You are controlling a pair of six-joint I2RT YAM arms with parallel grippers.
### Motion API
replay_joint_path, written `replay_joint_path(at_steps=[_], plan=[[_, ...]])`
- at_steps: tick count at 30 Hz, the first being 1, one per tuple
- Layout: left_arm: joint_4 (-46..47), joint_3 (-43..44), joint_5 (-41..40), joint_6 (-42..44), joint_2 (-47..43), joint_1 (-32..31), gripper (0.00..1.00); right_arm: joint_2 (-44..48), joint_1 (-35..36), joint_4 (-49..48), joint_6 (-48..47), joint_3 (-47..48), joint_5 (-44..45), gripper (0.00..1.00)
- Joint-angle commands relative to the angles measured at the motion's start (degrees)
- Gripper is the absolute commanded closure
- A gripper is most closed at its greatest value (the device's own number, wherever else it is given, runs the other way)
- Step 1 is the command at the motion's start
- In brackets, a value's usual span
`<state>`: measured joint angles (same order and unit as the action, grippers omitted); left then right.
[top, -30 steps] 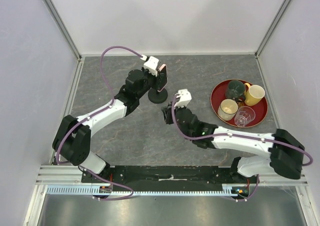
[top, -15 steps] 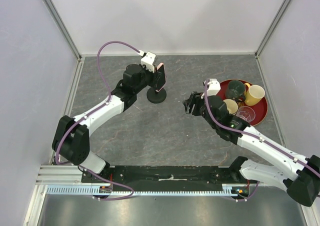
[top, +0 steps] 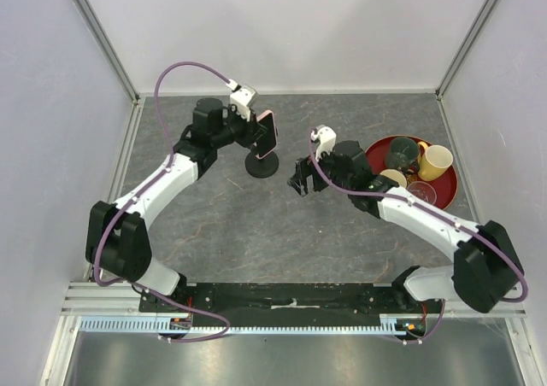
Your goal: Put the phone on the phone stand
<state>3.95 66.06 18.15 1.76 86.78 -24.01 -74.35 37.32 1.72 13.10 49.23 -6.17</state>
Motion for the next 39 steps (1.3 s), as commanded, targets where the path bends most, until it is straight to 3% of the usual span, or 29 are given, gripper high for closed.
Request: replay_joint_path(at_steps=[1,4,5,7,15,19,25,28,32,39], plan=[[-19.5,1.8,12.0,11.1,0.8,6.2,0.87,-5.7,-5.8,-14.3,-10.5,4.9,-20.8,0.10],[-20.8,2.1,13.1,10.9,-0.1,8.4,0.56,-11.8,-9.3,-19.3,-12.7,8.6,-28.4,0.11],[-20.4,2.1,12.9,10.4,-0.5,8.9,0.51,-13.2,-9.5,-18.8,-14.4,10.2,-29.4,0.11],[-19.9,1.7,13.5,9.3,-1.3,9.0,0.13,-18.0,-9.5,-16.1,-17.9,16.4,-32.7,0.11],[-19.2,-0.6,15.9,0.6,-7.8,9.6,0.09,-29.4,-10.8,-13.0,-20.2,30.1,-40.4,0.12],[-14.8,-5.9,14.6,-1.2,-19.1,10.6,0.07,-36.0,-10.8,-8.8,-23.6,37.6,-44.1,0.15],[-8.9,-13.2,11.5,-3.2,-28.6,11.4,0.05,-43.3,-11.6,-0.4,-27.5,47.3,-49.6,0.18],[-4.9,-16.8,12.5,-4.7,-30.7,12.2,0.05,-44.6,-11.6,2.4,-28.9,49.0,-53.1,0.27],[-1.0,-18.8,16.8,-7.9,-31.5,13.8,0.05,-44.7,-11.7,4.3,-29.9,48.5,-55.8,0.57],[-0.3,-19.2,17.6,-9.0,-31.8,14.5,0.05,-44.5,-11.3,0.7,-27.7,46.1,-57.0,0.77]])
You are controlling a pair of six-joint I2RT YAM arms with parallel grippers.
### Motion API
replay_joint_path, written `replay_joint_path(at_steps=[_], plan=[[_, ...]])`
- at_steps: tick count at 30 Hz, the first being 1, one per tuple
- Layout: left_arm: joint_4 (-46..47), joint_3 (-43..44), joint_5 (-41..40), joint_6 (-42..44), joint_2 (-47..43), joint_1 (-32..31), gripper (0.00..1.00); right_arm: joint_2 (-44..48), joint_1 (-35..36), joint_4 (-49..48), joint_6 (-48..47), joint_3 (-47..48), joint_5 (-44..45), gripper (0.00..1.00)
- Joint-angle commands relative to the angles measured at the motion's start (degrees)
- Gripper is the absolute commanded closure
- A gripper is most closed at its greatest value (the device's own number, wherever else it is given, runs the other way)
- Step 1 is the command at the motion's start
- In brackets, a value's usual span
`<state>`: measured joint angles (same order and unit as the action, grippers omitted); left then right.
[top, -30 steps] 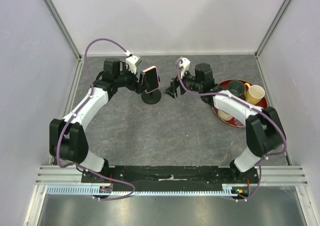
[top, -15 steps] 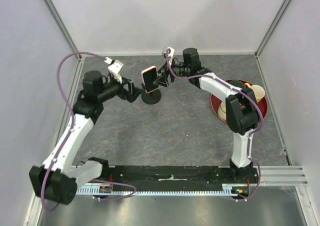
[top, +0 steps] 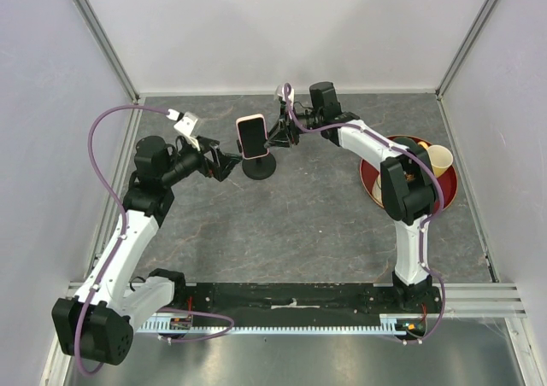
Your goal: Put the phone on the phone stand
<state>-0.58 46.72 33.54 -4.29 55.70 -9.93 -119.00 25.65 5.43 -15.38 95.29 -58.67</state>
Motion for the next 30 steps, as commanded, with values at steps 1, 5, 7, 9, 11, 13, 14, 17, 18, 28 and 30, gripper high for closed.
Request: replay_joint_path(at_steps=[1,5,7,9,11,13,14,17,18,28,30], plan=[[4.4,0.0,2.2,-2.9,-0.8,0.5,0.05,0.8,0.5,-7.7,1.8,-1.2,-4.0,0.82],[4.5,-0.1,2.5,-3.4,-0.7,0.5,0.05,3.8,0.8,-18.4,7.6,-8.0,4.2,0.97],[4.9,-0.3,2.8,-3.8,-0.7,0.5,0.06,3.7,0.8,-21.7,10.1,-9.1,6.8,1.00],[4.9,-0.3,2.8,-4.1,-0.6,0.5,0.06,3.5,0.8,-25.3,13.3,-10.5,11.0,1.00],[5.1,-0.7,2.8,-4.2,-0.9,0.5,0.07,3.9,0.7,-31.9,14.9,-12.5,15.5,1.00],[5.2,-0.8,3.2,-4.3,-0.9,0.5,0.07,3.2,0.5,-33.9,15.2,-12.1,18.2,1.00],[5.2,-0.8,3.1,-4.4,-0.9,0.6,0.07,1.8,0.5,-33.6,15.2,-9.8,19.1,1.00],[5.4,-0.8,3.5,-4.7,-0.8,0.5,0.08,-2.2,-0.2,-31.3,15.2,-4.9,19.0,1.00],[5.4,-0.8,3.6,-4.8,-0.7,0.5,0.08,-3.2,-0.8,-30.7,15.1,-1.5,18.4,1.00],[6.7,-1.2,5.2,-6.0,0.2,0.6,0.10,-14.8,-2.7,-16.0,6.1,17.9,12.5,1.00],[6.7,-1.1,5.4,-6.0,0.3,0.5,0.10,-17.4,-3.2,-14.1,5.6,22.6,9.5,1.00]])
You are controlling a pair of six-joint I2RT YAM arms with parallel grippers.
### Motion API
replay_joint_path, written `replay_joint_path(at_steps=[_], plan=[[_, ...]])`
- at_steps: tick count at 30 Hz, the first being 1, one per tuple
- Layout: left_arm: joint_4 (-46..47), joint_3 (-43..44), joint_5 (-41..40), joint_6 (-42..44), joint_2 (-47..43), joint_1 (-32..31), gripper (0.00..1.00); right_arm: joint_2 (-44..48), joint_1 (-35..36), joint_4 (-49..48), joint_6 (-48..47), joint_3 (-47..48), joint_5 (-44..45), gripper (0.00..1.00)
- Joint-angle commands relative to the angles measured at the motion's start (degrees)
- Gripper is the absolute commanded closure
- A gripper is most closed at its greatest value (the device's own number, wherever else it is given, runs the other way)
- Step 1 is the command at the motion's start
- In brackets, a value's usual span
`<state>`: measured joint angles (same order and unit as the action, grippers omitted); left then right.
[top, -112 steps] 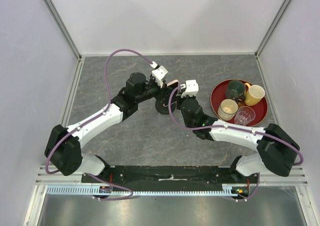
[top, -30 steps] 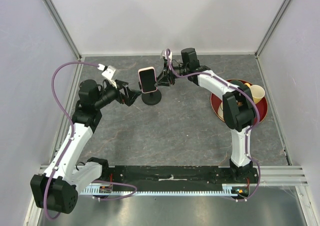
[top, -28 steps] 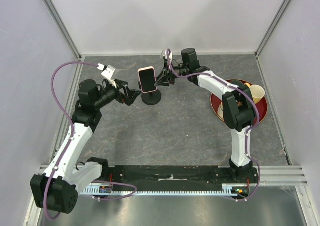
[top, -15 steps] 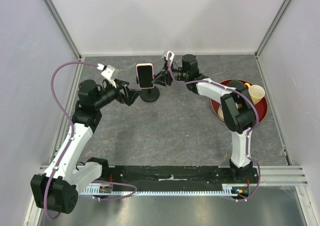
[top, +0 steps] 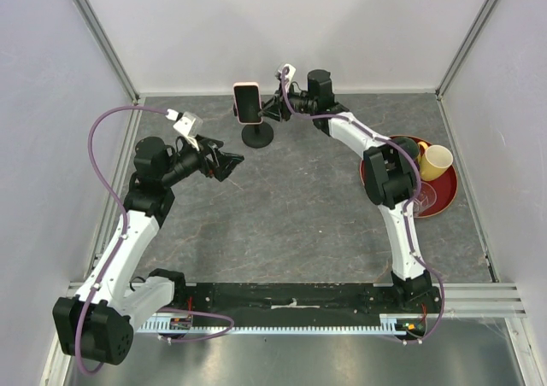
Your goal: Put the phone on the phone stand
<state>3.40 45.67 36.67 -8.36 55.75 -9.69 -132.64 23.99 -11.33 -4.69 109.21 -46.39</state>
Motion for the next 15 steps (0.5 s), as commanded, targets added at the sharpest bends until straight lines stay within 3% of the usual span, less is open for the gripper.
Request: replay_joint_path(at_steps=[1,5,8,9,13,15], plan=[[2.8,-0.1,2.4,-1.9,0.3,0.3,0.10,-4.3,-1.7,4.2,-5.2,9.8,-3.8,1.00],[3.0,0.2,3.0,-2.1,0.9,0.4,0.10,-5.7,-1.8,5.5,-5.2,12.5,-6.9,0.99],[2.8,0.3,3.9,-2.2,1.2,0.3,0.09,-6.8,-1.8,5.8,-3.8,13.0,-8.1,0.83],[2.8,0.3,4.1,-2.2,1.3,0.4,0.09,-6.8,-1.8,6.0,-3.5,12.8,-7.7,0.62],[2.8,0.2,3.9,-2.0,1.2,0.3,0.09,-5.4,-1.8,5.9,-3.3,9.6,-4.2,0.28],[2.8,0.1,3.6,-1.9,1.0,0.3,0.09,-3.0,-1.8,5.5,-3.0,6.3,-2.7,0.02]])
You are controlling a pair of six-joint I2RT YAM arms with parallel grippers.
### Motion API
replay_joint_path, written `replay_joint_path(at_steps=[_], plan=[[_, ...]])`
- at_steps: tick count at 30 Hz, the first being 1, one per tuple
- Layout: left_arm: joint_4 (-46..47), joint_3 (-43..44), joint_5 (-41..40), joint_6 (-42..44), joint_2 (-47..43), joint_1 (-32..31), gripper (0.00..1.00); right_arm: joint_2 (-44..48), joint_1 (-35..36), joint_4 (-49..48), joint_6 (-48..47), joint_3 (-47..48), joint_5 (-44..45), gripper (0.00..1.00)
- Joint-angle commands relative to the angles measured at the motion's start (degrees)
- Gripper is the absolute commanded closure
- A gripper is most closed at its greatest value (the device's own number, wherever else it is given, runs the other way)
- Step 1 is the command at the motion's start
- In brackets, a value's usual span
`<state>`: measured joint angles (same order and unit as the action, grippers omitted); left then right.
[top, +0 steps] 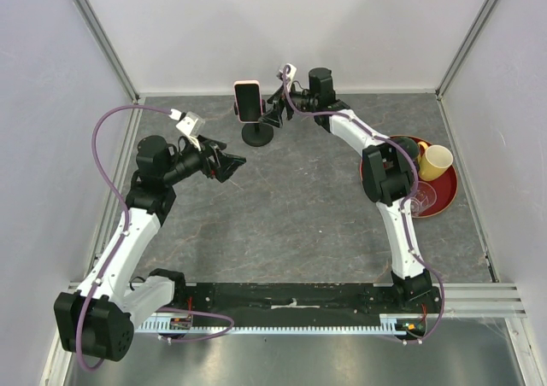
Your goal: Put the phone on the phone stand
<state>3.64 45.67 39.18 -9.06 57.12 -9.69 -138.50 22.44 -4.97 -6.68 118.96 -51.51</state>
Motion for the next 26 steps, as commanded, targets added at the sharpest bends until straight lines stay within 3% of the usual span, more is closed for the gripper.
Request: replay_joint_path(at_steps=[1,6,10,12,15,17,19,22,26], plan=[[2.6,0.1,1.1,-1.2,-0.3,0.3,0.09,5.1,-0.3,-0.8,-1.0,-4.7,3.9,0.02],[2.5,-0.1,0.8,-1.0,-1.0,0.3,0.09,15.3,-1.0,-1.8,1.7,-20.1,10.0,0.02],[2.5,-0.2,0.3,-1.4,-2.3,0.3,0.09,30.5,-0.9,-0.1,10.9,-40.0,25.7,0.02],[2.5,-0.5,-0.2,-1.7,-3.1,0.2,0.10,36.5,0.0,6.6,18.3,-46.2,40.9,0.02],[2.4,-1.5,-0.2,-3.4,-5.6,0.1,0.11,51.4,2.5,12.1,23.1,-60.7,55.6,0.02],[2.8,-2.6,0.9,-5.9,-9.3,0.2,0.11,64.1,4.7,15.4,23.6,-68.0,58.0,0.02],[2.2,-4.2,1.7,-8.4,-12.5,0.2,0.11,79.1,5.6,20.9,23.3,-71.6,58.9,0.02],[-0.3,-4.4,2.3,-10.9,-19.0,0.1,0.11,97.7,5.8,28.7,21.9,-69.4,59.2,0.02],[-7.5,-0.5,-0.4,-14.0,-26.3,0.1,0.08,109.0,5.8,37.9,20.9,-57.5,63.5,0.02]])
